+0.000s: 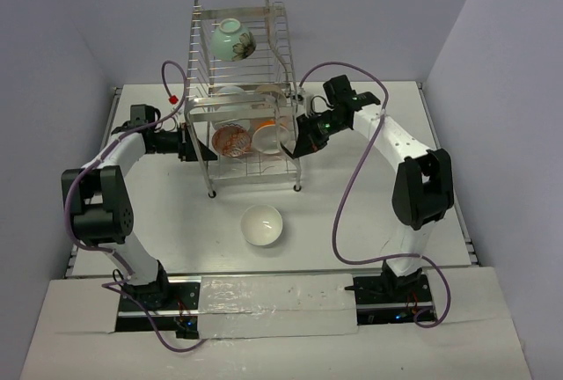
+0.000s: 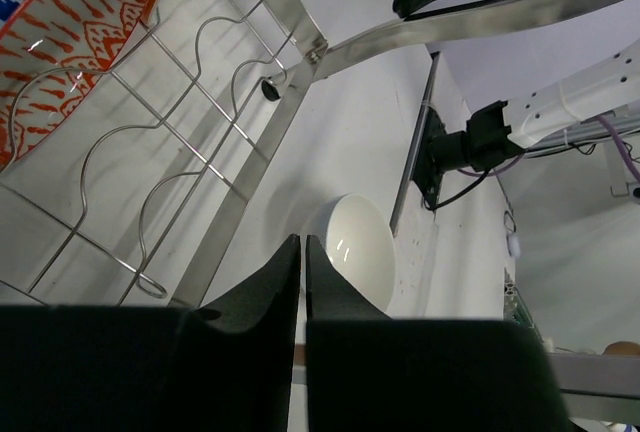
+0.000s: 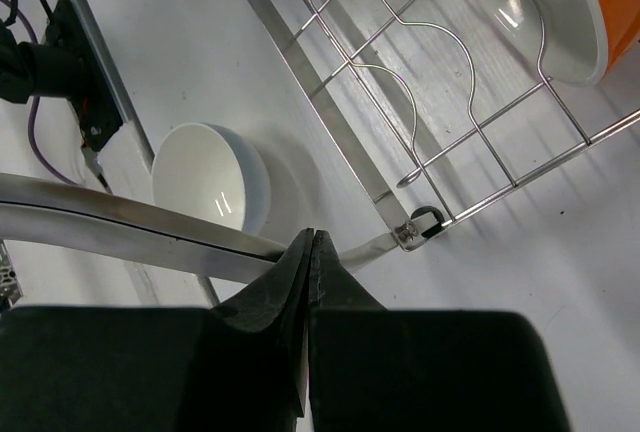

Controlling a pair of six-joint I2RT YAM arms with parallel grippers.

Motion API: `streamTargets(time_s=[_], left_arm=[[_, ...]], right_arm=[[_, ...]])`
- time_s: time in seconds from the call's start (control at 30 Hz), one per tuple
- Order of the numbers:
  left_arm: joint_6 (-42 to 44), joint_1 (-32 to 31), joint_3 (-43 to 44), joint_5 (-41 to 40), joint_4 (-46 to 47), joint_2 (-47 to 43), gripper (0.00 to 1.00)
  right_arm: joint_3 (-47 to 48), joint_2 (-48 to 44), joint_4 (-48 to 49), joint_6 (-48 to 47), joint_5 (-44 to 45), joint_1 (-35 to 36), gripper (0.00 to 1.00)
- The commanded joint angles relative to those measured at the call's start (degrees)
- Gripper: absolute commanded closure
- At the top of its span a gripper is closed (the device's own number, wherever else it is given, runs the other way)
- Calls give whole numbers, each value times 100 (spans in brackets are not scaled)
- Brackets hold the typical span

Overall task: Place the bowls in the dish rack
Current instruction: Move the dish rack to the center of the board.

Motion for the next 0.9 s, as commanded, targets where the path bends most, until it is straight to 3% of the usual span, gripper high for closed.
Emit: streamTargets(time_s=[0.0, 0.13, 0.2, 0.33, 0.43, 0.47, 0.57, 0.7, 0.87], left_arm=[[583, -58, 22, 21, -460, -193, 90], [749, -58, -49, -23, -574, -307, 89], [803, -67, -75, -58, -600, -316, 84], [689, -15, 30, -111, -417, -246, 55], [496, 169, 416, -208, -223, -53, 39], [452, 240, 539, -208, -205, 9, 37], [302, 468, 952, -216, -143, 237, 25], [180, 854, 1322, -392, -109, 431, 20], [223, 1470, 1305, -383, -64, 581, 15]], right_arm=[[-133, -360, -746, -77, -334, 179, 100], [-265, -475, -773, -165, -290, 240, 100], [-335, -589, -695, -156, -255, 266, 100], [-126, -572, -641, -42, 200, 240, 98], [716, -239, -957, 54, 483, 126, 88], [945, -133, -1053, 81, 605, -13, 76], [1702, 175, -1247, 239, 782, -330, 74], [2072, 290, -1161, 502, 1027, -682, 74], [1336, -306, -703, 784, 1028, -1016, 71]])
